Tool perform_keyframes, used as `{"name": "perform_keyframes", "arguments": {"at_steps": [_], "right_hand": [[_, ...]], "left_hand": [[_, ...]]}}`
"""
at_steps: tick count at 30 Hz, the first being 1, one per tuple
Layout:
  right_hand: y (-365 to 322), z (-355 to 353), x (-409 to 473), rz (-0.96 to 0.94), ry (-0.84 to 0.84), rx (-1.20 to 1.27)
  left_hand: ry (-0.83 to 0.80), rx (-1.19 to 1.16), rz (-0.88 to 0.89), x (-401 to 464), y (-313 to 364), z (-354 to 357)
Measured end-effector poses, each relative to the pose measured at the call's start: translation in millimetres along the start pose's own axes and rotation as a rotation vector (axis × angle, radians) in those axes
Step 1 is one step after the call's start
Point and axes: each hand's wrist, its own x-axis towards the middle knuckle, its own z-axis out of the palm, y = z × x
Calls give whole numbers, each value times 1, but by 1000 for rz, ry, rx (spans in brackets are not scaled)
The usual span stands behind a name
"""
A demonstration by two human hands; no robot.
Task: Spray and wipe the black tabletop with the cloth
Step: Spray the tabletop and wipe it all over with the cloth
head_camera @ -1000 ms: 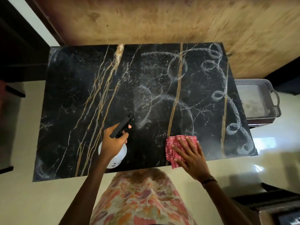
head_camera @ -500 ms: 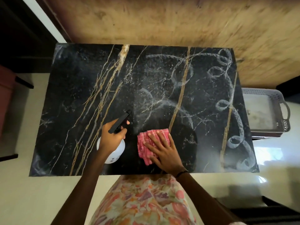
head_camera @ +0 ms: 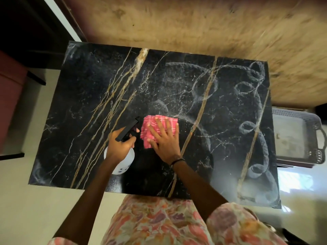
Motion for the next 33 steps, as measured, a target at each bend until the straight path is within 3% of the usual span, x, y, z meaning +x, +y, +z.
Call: {"name": "perform_keyframes", "arguments": {"at_steps": [4, 7, 12, 17, 19, 22, 26, 30, 33], "right_hand": [[2, 12, -30, -267, -49, -28], [46, 11, -57, -317, 0, -80], [98, -11, -25, -110, 7, -84], [53, -19, 50, 109, 62, -24], [26, -15, 65, 50, 50, -24], [9, -8, 57, -195, 37, -15], [55, -5, 23, -360, 12, -81], [117, -22, 31, -157, 46, -91], [119, -34, 75, 54, 59, -58]], "left_hand": [[-19, -15, 32, -1, 4, 3], [-49, 5, 88, 0, 0, 3], [-65, 37, 82, 5, -5, 4], [-35, -65, -6, 11, 3, 4], [-33, -60, -14, 16, 12, 7], [-13, -77, -23, 28, 23, 10], [17, -116, -12, 50, 32, 9], [39, -141, -15, 71, 40, 7], [43, -153, -5, 84, 48, 8]]}}
